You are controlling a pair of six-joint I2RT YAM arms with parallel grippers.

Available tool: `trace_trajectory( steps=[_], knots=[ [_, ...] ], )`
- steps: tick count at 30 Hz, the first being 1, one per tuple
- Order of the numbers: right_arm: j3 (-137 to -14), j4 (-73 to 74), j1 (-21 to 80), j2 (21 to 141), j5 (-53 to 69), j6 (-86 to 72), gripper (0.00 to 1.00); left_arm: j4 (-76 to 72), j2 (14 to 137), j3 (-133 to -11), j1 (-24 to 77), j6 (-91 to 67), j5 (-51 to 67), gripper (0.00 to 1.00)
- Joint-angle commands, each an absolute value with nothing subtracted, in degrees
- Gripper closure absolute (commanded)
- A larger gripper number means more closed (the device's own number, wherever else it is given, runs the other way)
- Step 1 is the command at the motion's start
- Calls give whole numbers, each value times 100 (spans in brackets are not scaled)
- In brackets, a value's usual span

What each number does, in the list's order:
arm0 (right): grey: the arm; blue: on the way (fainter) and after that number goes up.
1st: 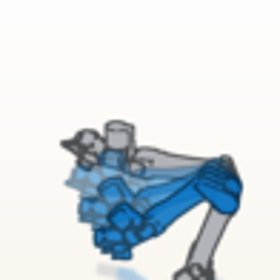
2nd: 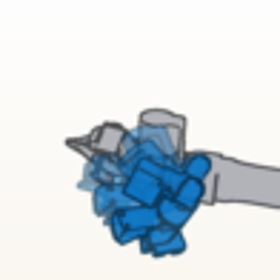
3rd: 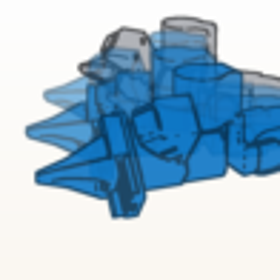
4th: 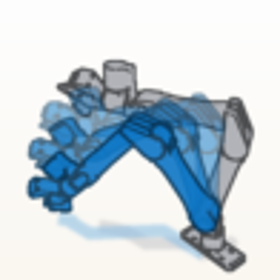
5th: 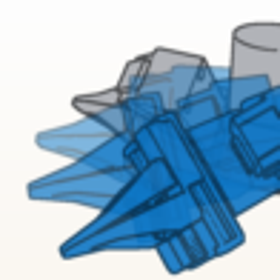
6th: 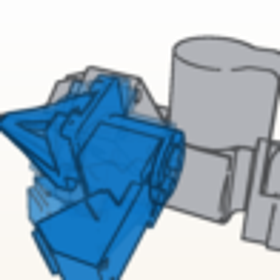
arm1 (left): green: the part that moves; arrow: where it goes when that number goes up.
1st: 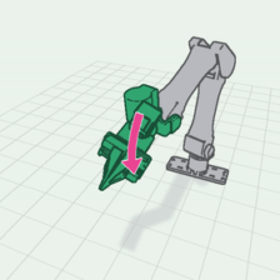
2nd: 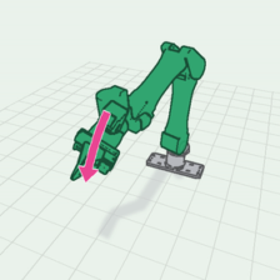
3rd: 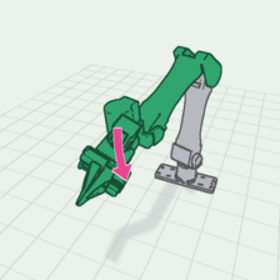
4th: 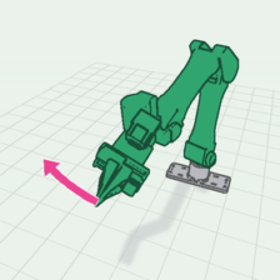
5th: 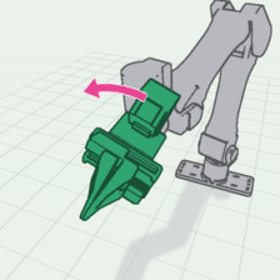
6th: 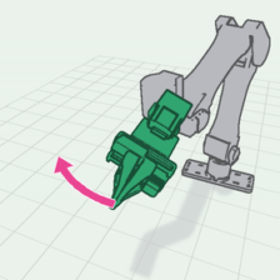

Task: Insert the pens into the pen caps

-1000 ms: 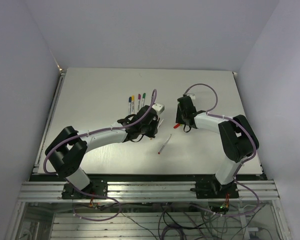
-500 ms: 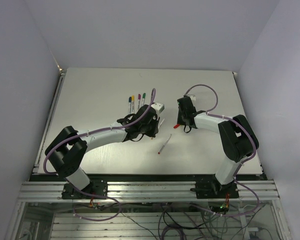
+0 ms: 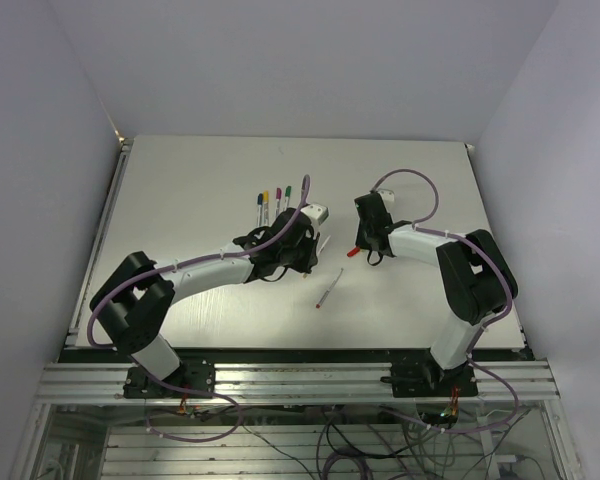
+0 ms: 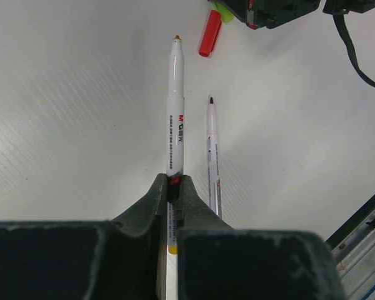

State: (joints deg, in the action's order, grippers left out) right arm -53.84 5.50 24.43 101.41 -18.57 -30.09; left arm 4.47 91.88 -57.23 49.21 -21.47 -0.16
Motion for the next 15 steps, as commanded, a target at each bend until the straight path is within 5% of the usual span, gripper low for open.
trace_trajectory(
  steps=[1, 15],
  knots=[
    [-5230, 939, 2428, 10149, -1996, -3120, 100, 154, 9262, -5644, 4885, -2127, 199, 93],
    [-4465, -473, 2321, 7762, -2313, -2979, 100, -673, 9246, -5587, 4895, -2139, 675, 93]
  ],
)
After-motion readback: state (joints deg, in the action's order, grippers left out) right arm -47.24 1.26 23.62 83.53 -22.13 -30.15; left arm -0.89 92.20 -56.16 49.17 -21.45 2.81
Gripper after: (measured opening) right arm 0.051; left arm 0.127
